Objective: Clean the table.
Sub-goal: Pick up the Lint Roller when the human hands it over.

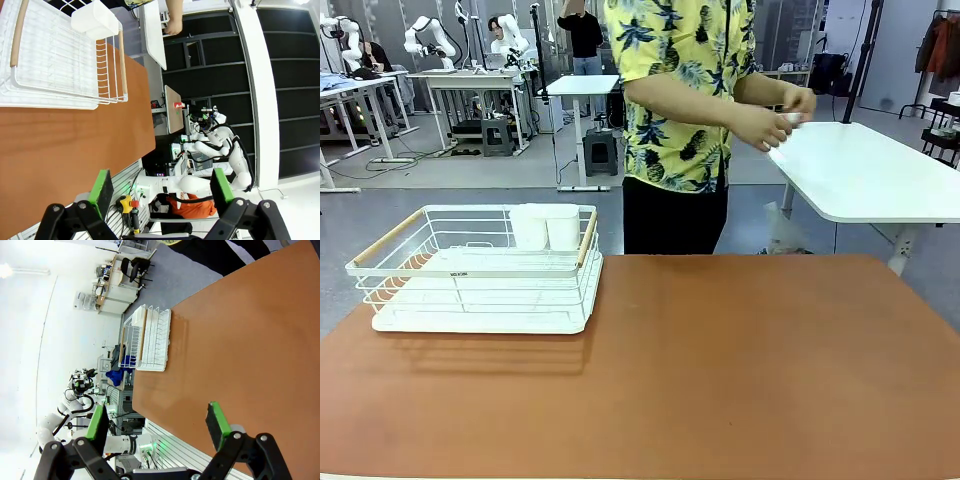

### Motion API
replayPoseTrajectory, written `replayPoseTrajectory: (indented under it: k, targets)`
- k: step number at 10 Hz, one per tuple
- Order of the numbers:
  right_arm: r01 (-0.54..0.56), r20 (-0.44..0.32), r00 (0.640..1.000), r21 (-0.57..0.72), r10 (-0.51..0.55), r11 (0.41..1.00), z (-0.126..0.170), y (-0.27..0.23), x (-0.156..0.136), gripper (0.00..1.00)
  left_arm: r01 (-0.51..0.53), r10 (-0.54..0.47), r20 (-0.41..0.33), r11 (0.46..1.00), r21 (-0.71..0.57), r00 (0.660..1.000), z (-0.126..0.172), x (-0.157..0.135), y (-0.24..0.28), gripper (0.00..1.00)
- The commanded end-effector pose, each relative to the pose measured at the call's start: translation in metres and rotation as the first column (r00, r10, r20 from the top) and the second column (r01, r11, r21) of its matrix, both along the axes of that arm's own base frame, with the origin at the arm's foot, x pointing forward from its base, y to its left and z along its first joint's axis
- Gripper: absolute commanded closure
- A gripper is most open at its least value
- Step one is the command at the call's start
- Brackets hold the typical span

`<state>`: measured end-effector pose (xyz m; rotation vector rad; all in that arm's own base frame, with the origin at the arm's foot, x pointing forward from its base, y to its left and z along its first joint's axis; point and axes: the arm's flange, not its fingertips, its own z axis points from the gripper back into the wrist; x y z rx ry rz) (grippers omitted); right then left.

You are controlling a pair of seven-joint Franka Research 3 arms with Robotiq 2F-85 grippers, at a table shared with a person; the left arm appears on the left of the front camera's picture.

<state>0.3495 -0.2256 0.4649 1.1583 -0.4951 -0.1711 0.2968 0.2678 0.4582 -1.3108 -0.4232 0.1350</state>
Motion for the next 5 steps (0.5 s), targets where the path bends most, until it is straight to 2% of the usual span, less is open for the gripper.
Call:
replayPoseTrajectory:
  k: [1,5]
  targets:
    - [-0.002,0.011,1.0,0.012,0.002,1.0,0.0023,-0.0003,0.0004,0.0,0.005,-0.005,0.028,1.0,-0.017,1.0,0.0017,-0.001,0.0025,0.0]
    - [-0.002,0.011,1.0,0.012,0.002,1.0,0.0023,-0.0003,0.0004,0.0,0.005,-0.005,0.028,1.0,-0.017,1.0,0.0017,-0.001,0.0025,0.0]
